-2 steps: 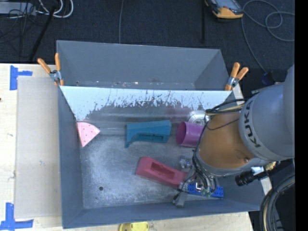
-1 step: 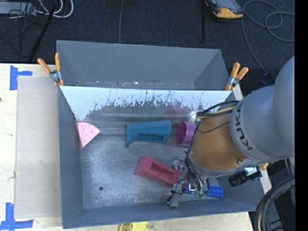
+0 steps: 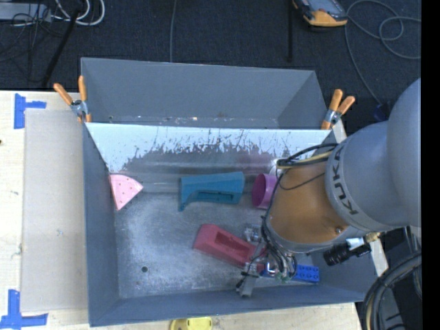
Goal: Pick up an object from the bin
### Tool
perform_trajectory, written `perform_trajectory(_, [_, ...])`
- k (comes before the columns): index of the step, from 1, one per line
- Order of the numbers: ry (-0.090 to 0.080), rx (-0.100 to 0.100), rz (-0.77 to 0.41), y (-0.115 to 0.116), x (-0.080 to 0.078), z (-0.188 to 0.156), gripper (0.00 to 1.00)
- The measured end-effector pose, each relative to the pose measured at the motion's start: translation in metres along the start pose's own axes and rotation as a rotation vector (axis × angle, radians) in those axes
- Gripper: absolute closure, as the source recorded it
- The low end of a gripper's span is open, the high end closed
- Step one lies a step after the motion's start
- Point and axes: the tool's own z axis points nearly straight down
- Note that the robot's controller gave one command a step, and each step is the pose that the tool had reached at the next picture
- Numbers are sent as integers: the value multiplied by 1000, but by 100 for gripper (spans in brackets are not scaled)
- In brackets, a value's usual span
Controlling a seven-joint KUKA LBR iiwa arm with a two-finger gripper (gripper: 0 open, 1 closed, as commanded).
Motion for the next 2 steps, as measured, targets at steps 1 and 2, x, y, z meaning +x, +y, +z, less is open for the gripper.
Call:
perform_trajectory(1, [7,-2,161,4,-1,2,100])
perform_trajectory(2, [7,-2,160,4,-1,2,100])
